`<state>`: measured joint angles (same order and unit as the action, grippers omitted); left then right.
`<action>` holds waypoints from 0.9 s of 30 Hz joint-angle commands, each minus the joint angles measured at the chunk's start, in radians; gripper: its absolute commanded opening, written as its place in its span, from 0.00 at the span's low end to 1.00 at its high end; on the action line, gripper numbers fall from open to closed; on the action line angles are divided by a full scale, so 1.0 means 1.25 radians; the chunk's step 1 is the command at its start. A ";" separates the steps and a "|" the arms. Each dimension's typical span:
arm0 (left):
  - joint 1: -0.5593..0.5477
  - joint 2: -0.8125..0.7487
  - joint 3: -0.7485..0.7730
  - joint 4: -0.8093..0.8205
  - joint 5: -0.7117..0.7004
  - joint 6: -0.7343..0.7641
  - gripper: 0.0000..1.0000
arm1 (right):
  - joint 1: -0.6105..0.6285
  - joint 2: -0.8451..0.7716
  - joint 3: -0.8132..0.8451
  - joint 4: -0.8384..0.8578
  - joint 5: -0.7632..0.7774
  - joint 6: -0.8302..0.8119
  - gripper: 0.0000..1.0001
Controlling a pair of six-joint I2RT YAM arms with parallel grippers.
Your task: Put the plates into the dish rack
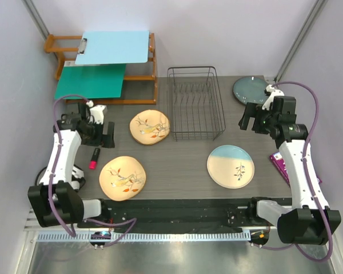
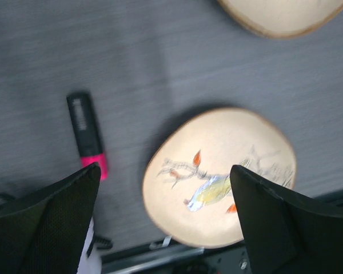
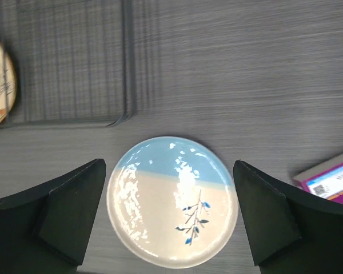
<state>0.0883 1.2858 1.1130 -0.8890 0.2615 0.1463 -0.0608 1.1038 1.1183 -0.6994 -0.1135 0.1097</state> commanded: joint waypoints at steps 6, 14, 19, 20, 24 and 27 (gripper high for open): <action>0.090 0.080 -0.081 -0.240 0.062 0.369 0.83 | 0.112 0.003 -0.112 0.154 -0.463 0.138 0.97; 0.122 0.174 -0.134 -0.194 0.017 0.449 0.76 | 0.322 0.005 -0.305 0.437 -0.499 0.291 0.91; 0.161 0.234 -0.121 -0.141 0.025 0.433 0.76 | 0.343 0.016 -0.375 0.500 -0.477 0.327 0.90; 0.163 0.240 -0.122 -0.131 0.019 0.429 0.77 | 0.343 0.015 -0.388 0.529 -0.468 0.334 0.90; 0.167 0.277 -0.133 -0.096 0.029 0.450 0.73 | 0.349 0.010 -0.433 0.556 -0.452 0.349 0.90; 0.166 0.332 -0.116 -0.144 0.094 0.516 0.58 | 0.353 0.015 -0.471 0.612 -0.452 0.377 0.90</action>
<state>0.2905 1.6402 0.9504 -1.0420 0.2935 0.6876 0.3695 1.1240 0.5724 -0.0689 -0.6853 0.5220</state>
